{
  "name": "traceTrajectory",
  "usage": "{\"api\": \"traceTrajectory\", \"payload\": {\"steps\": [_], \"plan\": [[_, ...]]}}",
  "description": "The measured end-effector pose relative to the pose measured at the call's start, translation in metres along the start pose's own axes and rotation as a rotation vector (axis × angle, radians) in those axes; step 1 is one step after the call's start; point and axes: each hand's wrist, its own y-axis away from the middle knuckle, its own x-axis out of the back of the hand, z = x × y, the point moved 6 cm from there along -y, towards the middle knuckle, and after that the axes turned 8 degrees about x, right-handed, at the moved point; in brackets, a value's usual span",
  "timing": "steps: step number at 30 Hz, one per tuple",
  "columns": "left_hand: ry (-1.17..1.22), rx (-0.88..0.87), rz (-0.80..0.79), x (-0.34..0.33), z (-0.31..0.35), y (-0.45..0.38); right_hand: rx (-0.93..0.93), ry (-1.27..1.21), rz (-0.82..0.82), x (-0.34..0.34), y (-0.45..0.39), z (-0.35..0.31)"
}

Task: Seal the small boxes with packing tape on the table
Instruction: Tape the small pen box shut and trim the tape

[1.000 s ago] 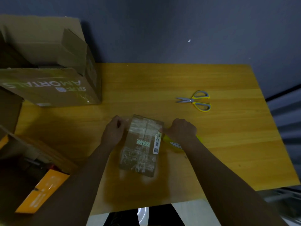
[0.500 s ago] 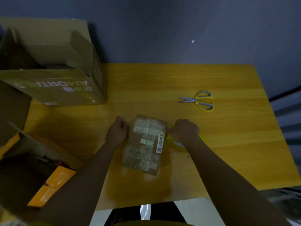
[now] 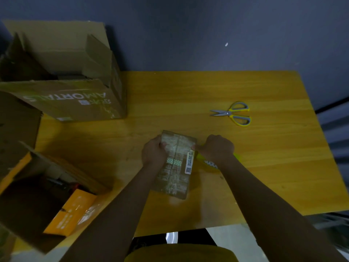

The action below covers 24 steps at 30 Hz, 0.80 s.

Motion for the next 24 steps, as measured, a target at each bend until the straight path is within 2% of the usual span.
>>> {"api": "traceTrajectory", "payload": {"steps": [9,12,18,21,24], "plan": [[0.074,0.173,-0.221,-0.013,-0.005,0.000,0.001,0.038,0.007,0.002,0.001,-0.001],[-0.005,0.174,-0.323,-0.013,-0.004,-0.003,0.019,0.048,0.030,0.002,0.003,-0.002],[-0.361,-0.270,-0.120,-0.029,0.024,0.002,0.026,0.057,0.032,0.001,0.002,-0.002],[-0.458,-0.339,-0.005,-0.039,0.026,-0.002,0.045,0.032,0.055,0.001,0.000,0.000],[-0.528,-0.315,0.062,-0.045,0.020,-0.005,0.072,0.015,0.021,0.000,-0.001,0.004]]}}
